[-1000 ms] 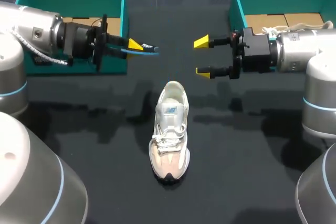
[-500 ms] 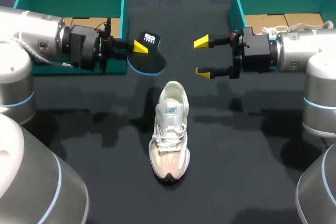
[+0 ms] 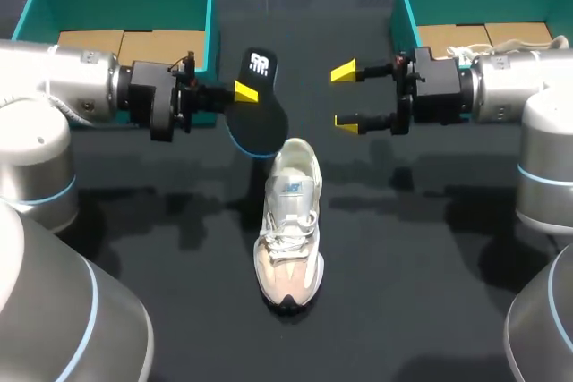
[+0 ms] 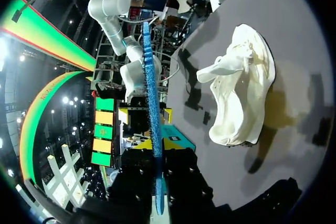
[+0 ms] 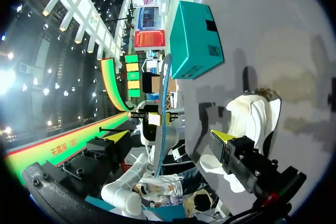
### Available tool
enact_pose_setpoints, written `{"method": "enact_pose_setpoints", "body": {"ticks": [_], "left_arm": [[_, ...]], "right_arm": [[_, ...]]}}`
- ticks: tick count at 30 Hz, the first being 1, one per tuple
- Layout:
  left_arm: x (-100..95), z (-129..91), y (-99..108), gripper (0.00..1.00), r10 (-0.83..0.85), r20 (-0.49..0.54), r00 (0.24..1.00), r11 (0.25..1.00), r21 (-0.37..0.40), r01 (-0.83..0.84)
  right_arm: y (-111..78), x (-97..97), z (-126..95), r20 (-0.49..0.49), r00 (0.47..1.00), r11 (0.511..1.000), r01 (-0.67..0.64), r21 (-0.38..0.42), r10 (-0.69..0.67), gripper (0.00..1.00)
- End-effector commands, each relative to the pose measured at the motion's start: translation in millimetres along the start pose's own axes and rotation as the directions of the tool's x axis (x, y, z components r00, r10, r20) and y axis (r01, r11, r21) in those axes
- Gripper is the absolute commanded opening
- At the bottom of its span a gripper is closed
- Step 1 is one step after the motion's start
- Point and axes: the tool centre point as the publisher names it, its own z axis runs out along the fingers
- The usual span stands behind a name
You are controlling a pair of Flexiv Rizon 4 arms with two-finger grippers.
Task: Take the shoe out of the shoebox, open the shoe tongue, remove and reinsert the insole, then place the shoe into the shoebox
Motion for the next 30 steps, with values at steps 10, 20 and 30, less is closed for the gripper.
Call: {"method": "enact_pose_setpoints", "body": {"ticks": [10, 20, 30], "left_arm": [[8.7, 5.9, -1.3, 0.00, 0.034, 0.040, 0.999, 0.999, -0.014, -0.033], [5.6, 5.0, -0.5, 0.00, 0.042, 0.035, 0.998, 0.999, -0.008, -0.042], [5.6, 5.0, -0.5, 0.00, 0.042, 0.035, 0.998, 0.999, -0.008, -0.042]], "right_arm": [[-4.5, -2.7, 27.4, 0.006, 1.000, 0.999, 0.005, 0.052, -0.006, 1.00], [-8.2, -3.5, 26.6, -0.011, 1.000, 0.999, 0.011, 0.047, -0.011, 1.00], [-8.2, -3.5, 26.6, -0.011, 1.000, 0.999, 0.011, 0.047, -0.011, 1.00]]}}
